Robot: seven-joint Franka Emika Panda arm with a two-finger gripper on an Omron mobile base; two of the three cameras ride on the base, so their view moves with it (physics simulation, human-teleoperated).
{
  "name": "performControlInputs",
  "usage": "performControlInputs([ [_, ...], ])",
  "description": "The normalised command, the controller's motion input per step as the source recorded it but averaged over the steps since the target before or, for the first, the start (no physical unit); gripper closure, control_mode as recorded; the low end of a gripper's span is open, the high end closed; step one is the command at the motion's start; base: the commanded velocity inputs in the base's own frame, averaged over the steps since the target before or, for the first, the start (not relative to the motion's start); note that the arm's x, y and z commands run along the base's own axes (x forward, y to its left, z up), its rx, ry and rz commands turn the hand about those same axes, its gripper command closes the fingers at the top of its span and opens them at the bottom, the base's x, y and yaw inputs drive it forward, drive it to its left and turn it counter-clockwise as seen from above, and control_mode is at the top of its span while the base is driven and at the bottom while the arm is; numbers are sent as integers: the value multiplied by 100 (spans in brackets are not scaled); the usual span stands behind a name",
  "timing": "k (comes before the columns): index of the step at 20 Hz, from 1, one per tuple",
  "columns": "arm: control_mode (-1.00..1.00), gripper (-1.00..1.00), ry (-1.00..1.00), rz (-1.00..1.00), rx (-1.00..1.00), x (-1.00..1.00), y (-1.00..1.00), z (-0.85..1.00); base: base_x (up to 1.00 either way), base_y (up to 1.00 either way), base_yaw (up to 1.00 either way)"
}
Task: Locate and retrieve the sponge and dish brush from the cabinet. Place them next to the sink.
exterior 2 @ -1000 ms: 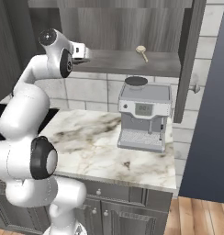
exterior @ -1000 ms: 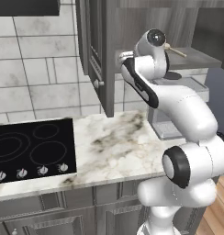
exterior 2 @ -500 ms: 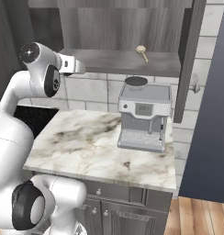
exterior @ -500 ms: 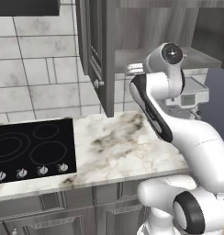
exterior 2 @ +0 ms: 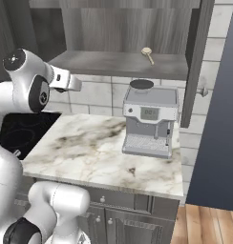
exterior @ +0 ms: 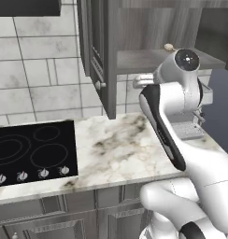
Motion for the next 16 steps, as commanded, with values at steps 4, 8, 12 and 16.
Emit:
performControlInputs([
  [4, -100, 100, 16, -5, 3, -66, 0, -19, 0, 0, 0],
  [8, -100, 100, 9, -5, 2, -78, 0, -22, 0, 0, 0],
  [12, -100, 100, 0, -5, 0, -84, 0, -35, 0, 0, 0],
  [16, -100, 100, -1, -2, 0, -60, 0, -44, 0, 0, 0],
])
